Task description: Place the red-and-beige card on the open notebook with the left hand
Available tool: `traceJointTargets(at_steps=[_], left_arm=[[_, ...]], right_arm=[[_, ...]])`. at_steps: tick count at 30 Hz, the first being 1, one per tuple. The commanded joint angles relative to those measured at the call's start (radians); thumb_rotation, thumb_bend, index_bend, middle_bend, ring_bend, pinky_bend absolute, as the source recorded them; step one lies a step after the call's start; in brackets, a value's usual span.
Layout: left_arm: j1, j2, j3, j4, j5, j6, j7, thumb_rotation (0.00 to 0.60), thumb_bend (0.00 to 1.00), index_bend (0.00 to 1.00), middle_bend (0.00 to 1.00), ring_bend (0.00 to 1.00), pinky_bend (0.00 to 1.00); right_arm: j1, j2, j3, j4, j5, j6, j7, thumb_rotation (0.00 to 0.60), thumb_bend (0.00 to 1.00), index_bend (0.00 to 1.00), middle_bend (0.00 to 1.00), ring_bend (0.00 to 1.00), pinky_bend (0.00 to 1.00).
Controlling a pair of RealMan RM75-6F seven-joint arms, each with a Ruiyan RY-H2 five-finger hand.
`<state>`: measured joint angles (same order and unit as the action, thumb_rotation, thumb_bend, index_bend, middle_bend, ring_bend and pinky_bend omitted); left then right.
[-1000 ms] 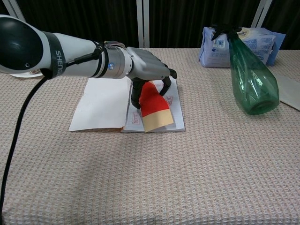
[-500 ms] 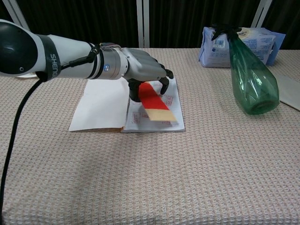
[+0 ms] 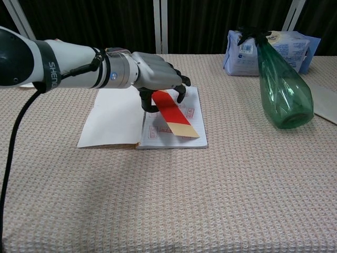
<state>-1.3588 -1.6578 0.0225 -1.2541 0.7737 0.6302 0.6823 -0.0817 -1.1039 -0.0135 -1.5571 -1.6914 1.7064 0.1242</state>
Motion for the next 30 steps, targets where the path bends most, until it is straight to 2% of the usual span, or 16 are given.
traceJointTargets(at_steps=[1, 6, 12, 15, 17, 19, 21, 22, 30], left_arm=[[0.009, 0.024, 0.006, -0.025, -0.001, 0.017, 0.002, 0.600, 0.38, 0.23, 0.00, 0.00, 0.06], [0.032, 0.061, 0.008, -0.080, -0.016, 0.041, -0.010, 0.600, 0.37, 0.18, 0.00, 0.00, 0.06], [0.053, 0.078, -0.005, -0.123, -0.009, 0.083, -0.025, 0.600, 0.29, 0.16, 0.00, 0.00, 0.06], [0.066, 0.099, -0.019, -0.156, -0.040, 0.106, -0.034, 0.598, 0.34, 0.17, 0.00, 0.00, 0.06], [0.075, 0.107, -0.030, -0.170, -0.070, 0.119, -0.044, 0.503, 0.46, 0.18, 0.00, 0.00, 0.06], [0.084, 0.111, -0.036, -0.176, -0.103, 0.131, -0.050, 0.313, 0.56, 0.21, 0.00, 0.00, 0.06], [0.087, 0.111, -0.031, -0.172, -0.139, 0.137, -0.036, 0.203, 0.60, 0.23, 0.00, 0.00, 0.06], [0.087, 0.110, -0.027, -0.169, -0.156, 0.138, -0.028, 0.171, 0.62, 0.24, 0.00, 0.00, 0.06], [0.089, 0.086, 0.005, -0.125, -0.293, 0.165, 0.049, 0.121, 0.63, 0.24, 0.00, 0.00, 0.06]], right_arm=[[-0.001, 0.000, 0.000, 0.000, 0.000, 0.001, 0.001, 0.600, 0.18, 0.26, 0.21, 0.10, 0.17], [0.004, -0.001, 0.001, -0.001, -0.005, -0.001, 0.000, 0.600, 0.18, 0.26, 0.21, 0.10, 0.17], [0.006, 0.000, 0.001, -0.005, -0.012, -0.001, -0.002, 0.600, 0.18, 0.26, 0.21, 0.10, 0.17], [0.007, 0.001, 0.001, -0.004, -0.013, -0.001, 0.001, 0.600, 0.17, 0.26, 0.21, 0.10, 0.17], [0.008, 0.001, 0.001, -0.003, -0.014, -0.001, 0.003, 0.600, 0.18, 0.26, 0.21, 0.10, 0.17], [0.010, -0.001, 0.002, -0.001, -0.012, -0.004, 0.006, 0.600, 0.18, 0.26, 0.21, 0.10, 0.17], [0.013, -0.002, 0.002, 0.000, -0.013, -0.007, 0.007, 0.600, 0.17, 0.26, 0.21, 0.10, 0.17], [0.014, -0.002, 0.002, 0.000, -0.013, -0.008, 0.007, 0.600, 0.18, 0.26, 0.21, 0.10, 0.17], [0.022, -0.003, 0.002, -0.006, -0.013, -0.020, 0.000, 0.600, 0.17, 0.26, 0.21, 0.10, 0.17]])
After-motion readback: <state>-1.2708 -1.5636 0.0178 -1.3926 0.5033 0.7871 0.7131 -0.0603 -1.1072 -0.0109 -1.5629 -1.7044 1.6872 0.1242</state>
